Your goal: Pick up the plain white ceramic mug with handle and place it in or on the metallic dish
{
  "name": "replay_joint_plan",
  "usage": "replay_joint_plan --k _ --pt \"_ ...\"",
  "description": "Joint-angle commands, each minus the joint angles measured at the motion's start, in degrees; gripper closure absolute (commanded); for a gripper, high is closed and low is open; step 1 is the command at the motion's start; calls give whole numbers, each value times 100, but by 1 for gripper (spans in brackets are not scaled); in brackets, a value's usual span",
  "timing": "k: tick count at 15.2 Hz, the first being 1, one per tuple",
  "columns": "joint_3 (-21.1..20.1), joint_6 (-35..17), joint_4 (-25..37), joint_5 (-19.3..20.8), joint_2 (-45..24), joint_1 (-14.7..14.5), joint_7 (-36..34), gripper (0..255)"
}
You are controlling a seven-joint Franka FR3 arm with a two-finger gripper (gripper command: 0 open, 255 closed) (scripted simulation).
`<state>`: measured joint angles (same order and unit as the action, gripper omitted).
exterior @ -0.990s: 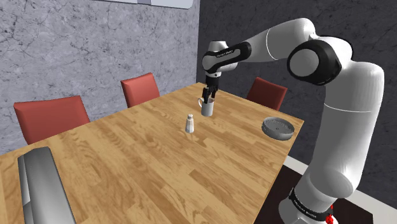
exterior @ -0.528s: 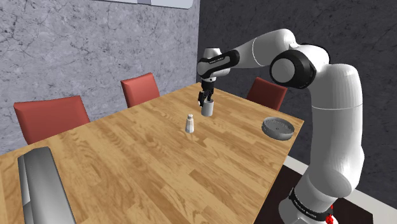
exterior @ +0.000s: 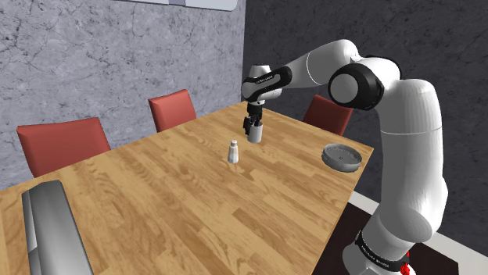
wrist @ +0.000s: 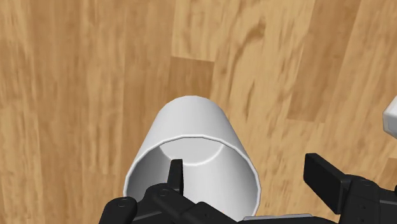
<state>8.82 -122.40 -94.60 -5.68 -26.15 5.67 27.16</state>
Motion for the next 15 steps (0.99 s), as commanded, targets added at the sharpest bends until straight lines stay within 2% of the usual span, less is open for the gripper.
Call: replay_joint_plan --k 1,3,4,15 --pt "0 -3 -2 0 0 0 0 0" --pt "0 -3 -2 0 0 0 0 0" --pt "0 -3 -2 0 0 0 0 255" --pt "7 123 62 14 63 -3 -10 255"
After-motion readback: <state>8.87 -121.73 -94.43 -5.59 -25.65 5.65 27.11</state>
